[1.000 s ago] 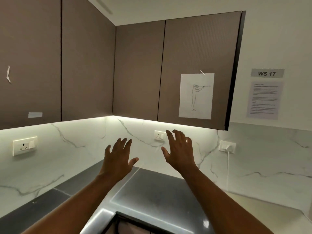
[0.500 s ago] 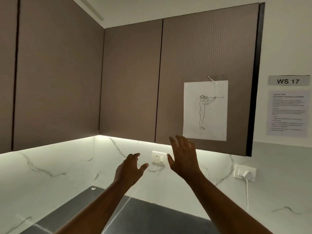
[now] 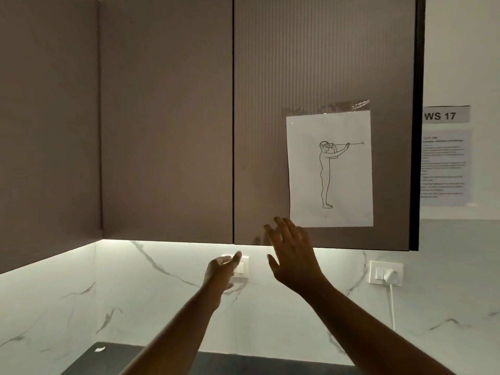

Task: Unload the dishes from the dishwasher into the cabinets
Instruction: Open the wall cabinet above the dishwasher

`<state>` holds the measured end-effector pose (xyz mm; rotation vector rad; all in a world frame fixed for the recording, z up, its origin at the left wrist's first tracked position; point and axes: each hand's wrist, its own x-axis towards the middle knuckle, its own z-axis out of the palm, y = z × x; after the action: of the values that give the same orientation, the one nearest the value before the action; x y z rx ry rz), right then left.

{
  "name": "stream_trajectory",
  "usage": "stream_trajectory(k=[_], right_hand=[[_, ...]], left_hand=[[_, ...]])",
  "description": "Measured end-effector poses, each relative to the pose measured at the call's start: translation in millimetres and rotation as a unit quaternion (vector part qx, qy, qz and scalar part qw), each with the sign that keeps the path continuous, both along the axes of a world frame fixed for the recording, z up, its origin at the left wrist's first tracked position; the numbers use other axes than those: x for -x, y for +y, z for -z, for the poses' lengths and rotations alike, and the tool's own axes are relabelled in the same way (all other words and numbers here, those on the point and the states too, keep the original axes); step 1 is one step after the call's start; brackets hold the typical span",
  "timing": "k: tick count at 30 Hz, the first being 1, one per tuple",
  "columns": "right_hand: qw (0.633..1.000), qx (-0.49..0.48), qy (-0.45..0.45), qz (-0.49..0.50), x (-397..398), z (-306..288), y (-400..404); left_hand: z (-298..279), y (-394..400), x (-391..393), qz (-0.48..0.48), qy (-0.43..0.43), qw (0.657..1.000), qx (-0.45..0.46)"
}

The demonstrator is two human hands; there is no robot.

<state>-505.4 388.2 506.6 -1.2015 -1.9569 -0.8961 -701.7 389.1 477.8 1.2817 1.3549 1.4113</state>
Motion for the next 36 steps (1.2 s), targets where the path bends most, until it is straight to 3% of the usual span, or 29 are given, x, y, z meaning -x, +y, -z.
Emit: stream_trajectory(k=[5,9,11,17,25,36], right_hand=[[0.999,-0.006,-0.017,0.046,9,1,25],[0.998,-0.004,-0.011,0.064,27,19,43],[0.997,0.0,0.007,0.079,34,26,52],[0.994,-0.04,0.054,0.083,54,34,65],[0.994,-0.05,0.062,0.074,46,40,72],[0.997,-0.056,0.058,-0.007,33,41,19]], left_hand=[[-6,45,-9,0.086,-0.294,0.952,0.017],[3,64,-12,0.125,-0.417,0.9,-0.02],[5,65,-11,0.144,-0.434,0.888,-0.044],[12,76,-9,0.158,-0.411,0.895,-0.073],[14,68,-24,0.12,-0.488,0.863,-0.056],[15,-7,-42,0.031,-0.435,0.894,-0.103]])
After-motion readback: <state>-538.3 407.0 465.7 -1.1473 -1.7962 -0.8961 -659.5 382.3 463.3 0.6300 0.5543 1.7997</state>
